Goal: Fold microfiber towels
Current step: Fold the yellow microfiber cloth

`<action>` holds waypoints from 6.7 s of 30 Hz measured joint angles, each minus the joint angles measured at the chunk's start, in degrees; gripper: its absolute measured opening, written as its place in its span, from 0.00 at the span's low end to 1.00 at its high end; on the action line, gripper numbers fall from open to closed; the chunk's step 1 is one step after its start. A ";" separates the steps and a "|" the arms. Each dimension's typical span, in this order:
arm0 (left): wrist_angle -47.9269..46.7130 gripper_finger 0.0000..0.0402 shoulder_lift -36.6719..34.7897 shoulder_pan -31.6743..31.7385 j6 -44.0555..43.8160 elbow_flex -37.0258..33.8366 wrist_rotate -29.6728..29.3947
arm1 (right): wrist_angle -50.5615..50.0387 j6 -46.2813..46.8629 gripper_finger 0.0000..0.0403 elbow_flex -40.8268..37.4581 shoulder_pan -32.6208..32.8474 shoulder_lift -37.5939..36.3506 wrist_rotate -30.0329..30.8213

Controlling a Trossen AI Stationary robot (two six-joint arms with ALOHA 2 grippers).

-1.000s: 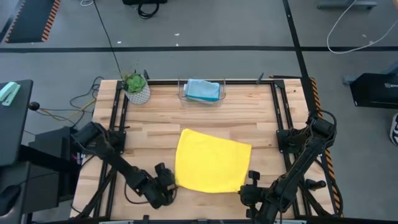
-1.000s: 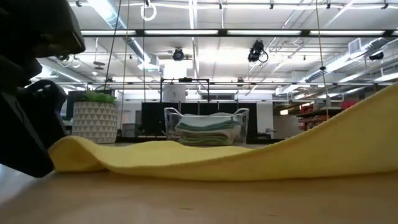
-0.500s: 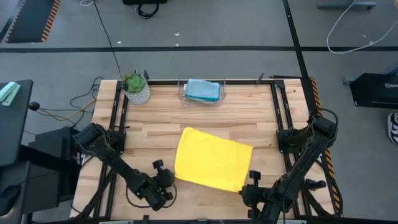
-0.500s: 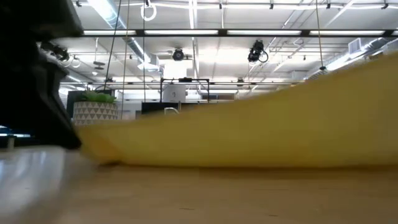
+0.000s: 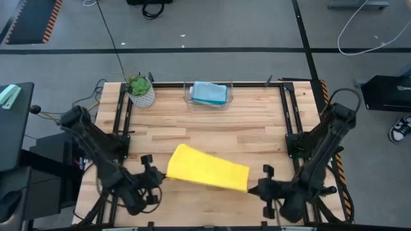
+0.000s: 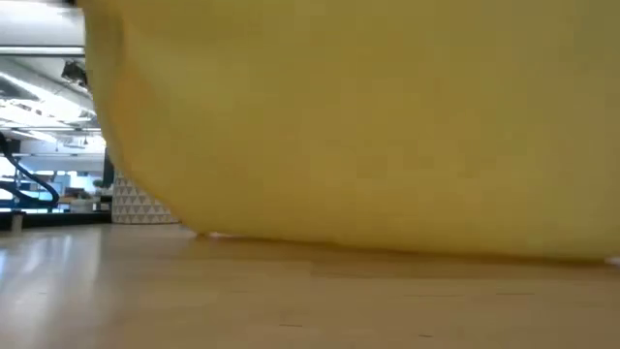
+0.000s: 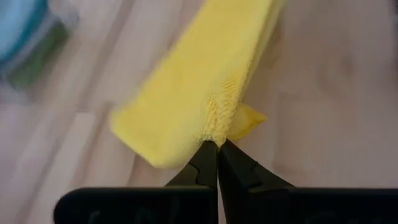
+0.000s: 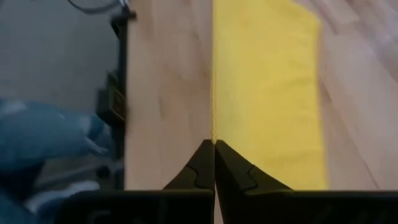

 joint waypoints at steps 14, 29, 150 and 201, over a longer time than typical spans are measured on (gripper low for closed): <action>-32.71 0.01 -8.52 13.66 10.94 21.17 -2.99 | -12.60 -0.81 0.02 -0.23 -17.07 -18.95 1.86; 29.33 0.01 -24.33 46.71 33.87 -33.12 18.36 | 11.80 -18.75 0.01 -30.00 -51.95 -21.60 -20.39; 41.90 0.15 -1.73 36.54 -10.51 -36.47 3.24 | 18.55 -20.74 0.01 -32.75 -23.80 -12.97 -22.19; 41.60 0.04 -3.89 21.99 37.43 -27.75 40.86 | 31.17 -24.43 0.33 -30.65 -22.36 -12.99 -16.63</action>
